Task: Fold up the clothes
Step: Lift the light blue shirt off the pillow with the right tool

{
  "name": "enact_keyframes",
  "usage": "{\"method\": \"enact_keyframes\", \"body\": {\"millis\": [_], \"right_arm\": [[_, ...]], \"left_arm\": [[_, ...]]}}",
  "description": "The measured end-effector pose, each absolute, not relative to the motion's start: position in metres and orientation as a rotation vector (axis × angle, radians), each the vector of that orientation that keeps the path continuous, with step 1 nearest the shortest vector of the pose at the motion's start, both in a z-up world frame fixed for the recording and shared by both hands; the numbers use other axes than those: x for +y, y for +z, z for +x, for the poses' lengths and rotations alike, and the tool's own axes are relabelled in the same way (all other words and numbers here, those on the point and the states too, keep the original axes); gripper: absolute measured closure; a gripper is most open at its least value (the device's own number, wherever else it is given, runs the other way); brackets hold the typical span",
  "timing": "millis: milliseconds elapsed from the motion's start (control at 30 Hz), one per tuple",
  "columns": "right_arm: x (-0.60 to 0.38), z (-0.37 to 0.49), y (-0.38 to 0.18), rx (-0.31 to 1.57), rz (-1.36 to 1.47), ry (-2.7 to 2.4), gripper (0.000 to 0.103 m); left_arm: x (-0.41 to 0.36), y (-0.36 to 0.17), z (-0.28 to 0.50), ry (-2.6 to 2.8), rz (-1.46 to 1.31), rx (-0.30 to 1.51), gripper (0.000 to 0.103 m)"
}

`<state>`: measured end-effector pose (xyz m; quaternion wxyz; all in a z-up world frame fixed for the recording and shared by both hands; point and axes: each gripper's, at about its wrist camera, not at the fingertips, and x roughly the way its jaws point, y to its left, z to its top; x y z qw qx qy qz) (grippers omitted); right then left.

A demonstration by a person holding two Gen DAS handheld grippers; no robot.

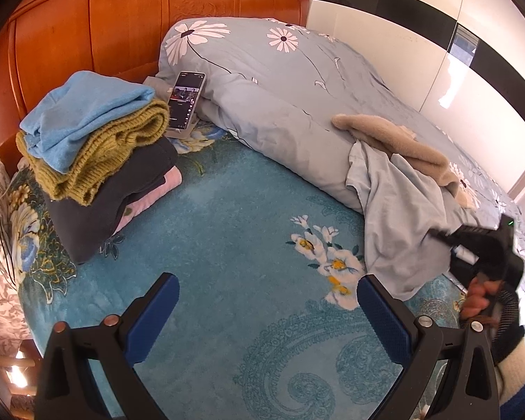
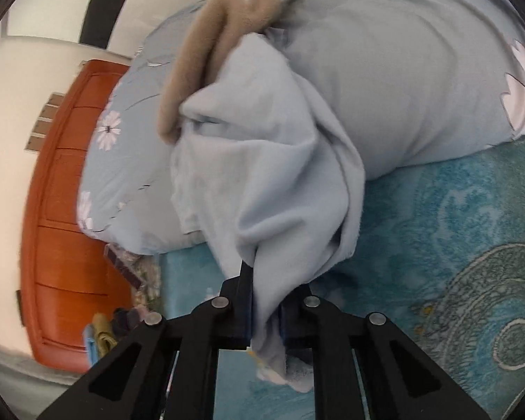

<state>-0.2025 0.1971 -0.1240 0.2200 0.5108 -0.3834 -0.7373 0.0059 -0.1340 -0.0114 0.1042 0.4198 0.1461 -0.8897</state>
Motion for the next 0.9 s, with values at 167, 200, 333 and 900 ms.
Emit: {"method": "enact_keyframes", "body": {"millis": [167, 200, 333, 900], "right_arm": [[0.187, -0.21, -0.041, -1.002, 1.088, -1.888, 0.092], [0.186, -0.21, -0.026, -0.989, 1.043, -1.873, 0.092], [0.18, -0.21, 0.03, -0.943, 0.885, -1.818, 0.093], [0.204, -0.066, 0.221, -0.587, 0.372, -1.68, 0.093]], "left_arm": [[-0.138, -0.008, 0.008, -2.621, 1.218, 0.472, 0.0], [-0.138, -0.008, 0.009, -2.621, 1.213, 0.477, 0.0], [-0.138, -0.001, 0.013, -2.633, 1.19, 0.499, 0.0], [-0.133, 0.026, 0.043, -2.795, 1.046, 0.506, 0.0]]}}
